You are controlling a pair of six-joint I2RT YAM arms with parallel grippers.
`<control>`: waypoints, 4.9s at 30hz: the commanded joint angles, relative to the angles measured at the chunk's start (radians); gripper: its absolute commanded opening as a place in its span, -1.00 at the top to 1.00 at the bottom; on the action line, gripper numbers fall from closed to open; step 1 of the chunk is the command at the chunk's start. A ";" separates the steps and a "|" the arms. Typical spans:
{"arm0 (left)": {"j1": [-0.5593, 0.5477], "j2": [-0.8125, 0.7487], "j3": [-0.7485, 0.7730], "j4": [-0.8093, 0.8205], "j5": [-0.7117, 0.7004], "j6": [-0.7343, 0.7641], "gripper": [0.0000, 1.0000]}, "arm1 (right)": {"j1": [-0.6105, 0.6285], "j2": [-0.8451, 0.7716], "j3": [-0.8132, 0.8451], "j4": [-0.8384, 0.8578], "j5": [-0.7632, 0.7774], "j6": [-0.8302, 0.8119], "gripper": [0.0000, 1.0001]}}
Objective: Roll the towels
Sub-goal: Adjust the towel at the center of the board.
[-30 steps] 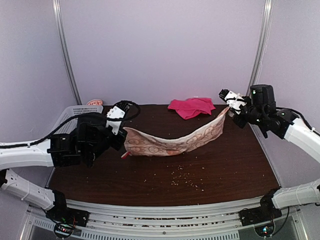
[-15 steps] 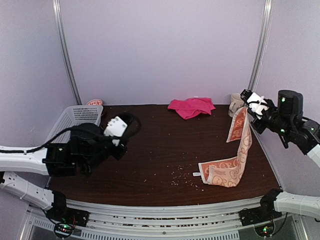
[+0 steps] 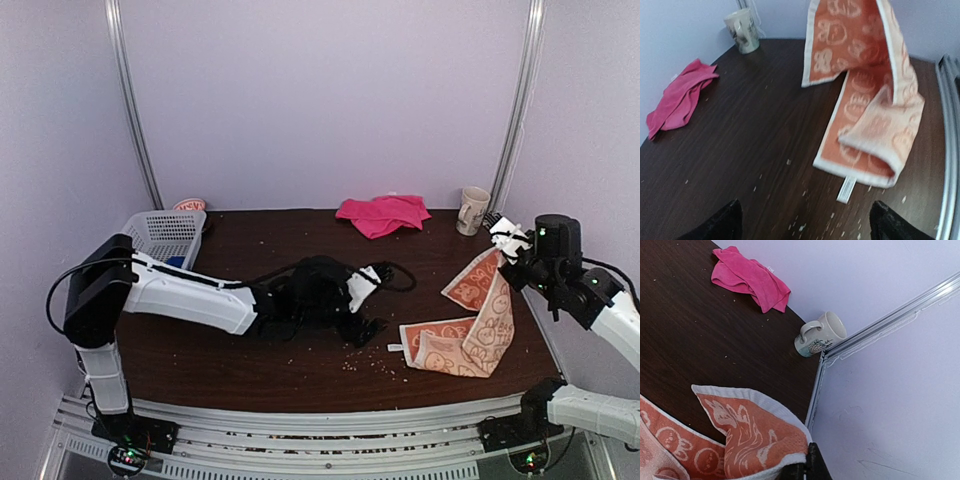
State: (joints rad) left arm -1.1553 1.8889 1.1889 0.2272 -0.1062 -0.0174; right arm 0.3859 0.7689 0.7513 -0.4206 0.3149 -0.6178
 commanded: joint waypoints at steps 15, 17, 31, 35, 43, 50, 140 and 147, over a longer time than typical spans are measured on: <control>0.120 0.572 0.539 0.281 0.738 -0.755 -0.52 | -0.086 -0.032 -0.106 0.172 0.003 0.091 1.00; 0.116 0.594 0.548 0.298 0.767 -0.782 -0.49 | -0.084 -0.037 -0.118 0.179 0.002 0.092 1.00; 0.064 0.587 0.568 0.067 0.683 -0.762 -0.46 | -0.084 -0.055 -0.138 0.206 0.009 0.096 1.00; 0.062 0.542 0.512 0.058 0.610 -0.748 -0.45 | -0.086 -0.060 -0.141 0.206 0.001 0.098 1.00; 0.055 0.504 0.491 0.035 0.534 -0.721 -0.45 | -0.085 -0.061 -0.141 0.204 -0.010 0.101 1.00; 0.055 0.508 0.492 0.012 0.534 -0.729 -0.44 | -0.085 -0.060 -0.143 0.204 -0.016 0.101 1.00; 0.045 -0.083 -0.294 0.172 -0.105 -0.427 1.00 | -0.005 0.400 0.209 0.003 -0.387 0.253 1.00; 0.045 -0.062 -0.370 0.232 0.083 -0.411 1.00 | 0.003 0.470 0.176 -0.058 -0.346 0.222 1.00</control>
State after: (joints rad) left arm -1.1141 1.7973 0.8455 0.3962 -0.1219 -0.4637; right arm 0.3790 1.2140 0.9340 -0.4141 -0.0620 -0.3885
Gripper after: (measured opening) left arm 0.003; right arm 0.023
